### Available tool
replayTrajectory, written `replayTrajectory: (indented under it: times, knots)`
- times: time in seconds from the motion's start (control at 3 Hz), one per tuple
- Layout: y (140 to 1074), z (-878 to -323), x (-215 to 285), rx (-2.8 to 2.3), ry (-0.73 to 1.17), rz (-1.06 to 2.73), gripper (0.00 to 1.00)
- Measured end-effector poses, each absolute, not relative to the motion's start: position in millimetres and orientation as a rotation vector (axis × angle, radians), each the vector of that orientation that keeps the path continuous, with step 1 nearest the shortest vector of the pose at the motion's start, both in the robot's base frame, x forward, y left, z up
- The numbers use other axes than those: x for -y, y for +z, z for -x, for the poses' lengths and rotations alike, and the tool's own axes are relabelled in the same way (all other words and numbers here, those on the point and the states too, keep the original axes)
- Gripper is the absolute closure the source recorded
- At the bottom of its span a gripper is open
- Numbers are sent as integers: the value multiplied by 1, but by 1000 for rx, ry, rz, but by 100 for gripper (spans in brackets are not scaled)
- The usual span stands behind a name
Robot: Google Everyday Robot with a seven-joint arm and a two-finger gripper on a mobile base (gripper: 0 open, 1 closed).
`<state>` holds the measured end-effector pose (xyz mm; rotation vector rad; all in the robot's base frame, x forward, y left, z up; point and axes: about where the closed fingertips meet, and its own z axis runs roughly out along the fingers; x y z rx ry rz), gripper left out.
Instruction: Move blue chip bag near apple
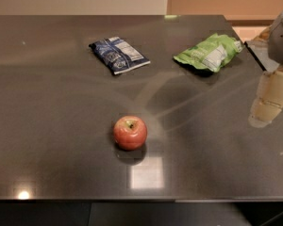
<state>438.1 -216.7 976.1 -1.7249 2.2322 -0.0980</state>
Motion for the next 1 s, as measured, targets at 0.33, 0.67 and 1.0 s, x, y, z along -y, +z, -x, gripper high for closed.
replayTrajectory:
  times: [0.33, 0.67, 1.0]
  knots:
    - [976, -438, 217, -2232, -98, 1725, 0]
    - [976, -438, 217, -2232, -98, 1725, 0]
    - [973, -476, 200, -2211, -72, 1720, 0]
